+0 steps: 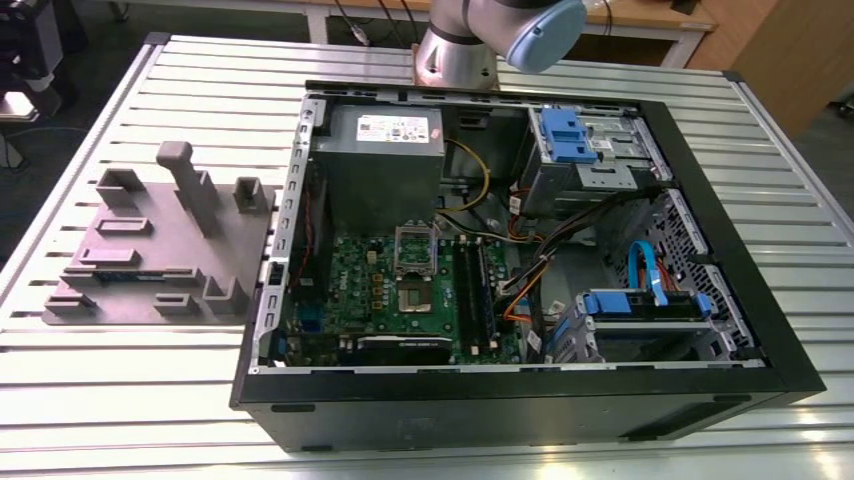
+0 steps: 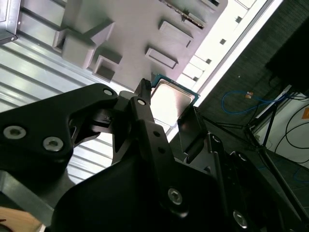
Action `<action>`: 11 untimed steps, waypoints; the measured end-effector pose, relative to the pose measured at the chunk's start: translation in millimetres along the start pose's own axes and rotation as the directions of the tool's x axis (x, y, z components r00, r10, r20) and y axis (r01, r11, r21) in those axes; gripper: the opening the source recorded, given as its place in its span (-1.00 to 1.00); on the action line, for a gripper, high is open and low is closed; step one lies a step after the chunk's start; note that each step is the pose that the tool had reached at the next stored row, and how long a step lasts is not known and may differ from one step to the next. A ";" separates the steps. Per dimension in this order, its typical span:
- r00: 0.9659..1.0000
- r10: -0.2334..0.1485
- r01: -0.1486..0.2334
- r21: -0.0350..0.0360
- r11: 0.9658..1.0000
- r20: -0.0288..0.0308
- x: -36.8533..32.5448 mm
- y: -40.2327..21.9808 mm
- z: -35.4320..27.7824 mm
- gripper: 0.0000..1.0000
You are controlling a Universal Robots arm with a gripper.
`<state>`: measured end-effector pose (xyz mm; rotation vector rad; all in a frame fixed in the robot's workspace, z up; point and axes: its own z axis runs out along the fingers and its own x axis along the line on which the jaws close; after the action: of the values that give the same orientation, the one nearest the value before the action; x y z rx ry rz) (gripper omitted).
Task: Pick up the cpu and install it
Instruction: 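Pick up the cpu and move it towards the insertion slot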
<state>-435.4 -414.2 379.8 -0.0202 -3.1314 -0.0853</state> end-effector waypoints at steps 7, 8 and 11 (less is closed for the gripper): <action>1.000 0.000 0.000 0.000 1.000 0.000 -2.8 0.0 -0.1 -0.06; 1.000 0.000 0.000 0.000 1.000 0.000 -3.1 0.0 0.0 -0.06; 1.000 0.000 0.000 0.000 1.000 0.000 -4.3 0.0 0.0 -0.06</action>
<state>-431.0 -414.2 379.7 -0.0201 -3.1314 -0.0854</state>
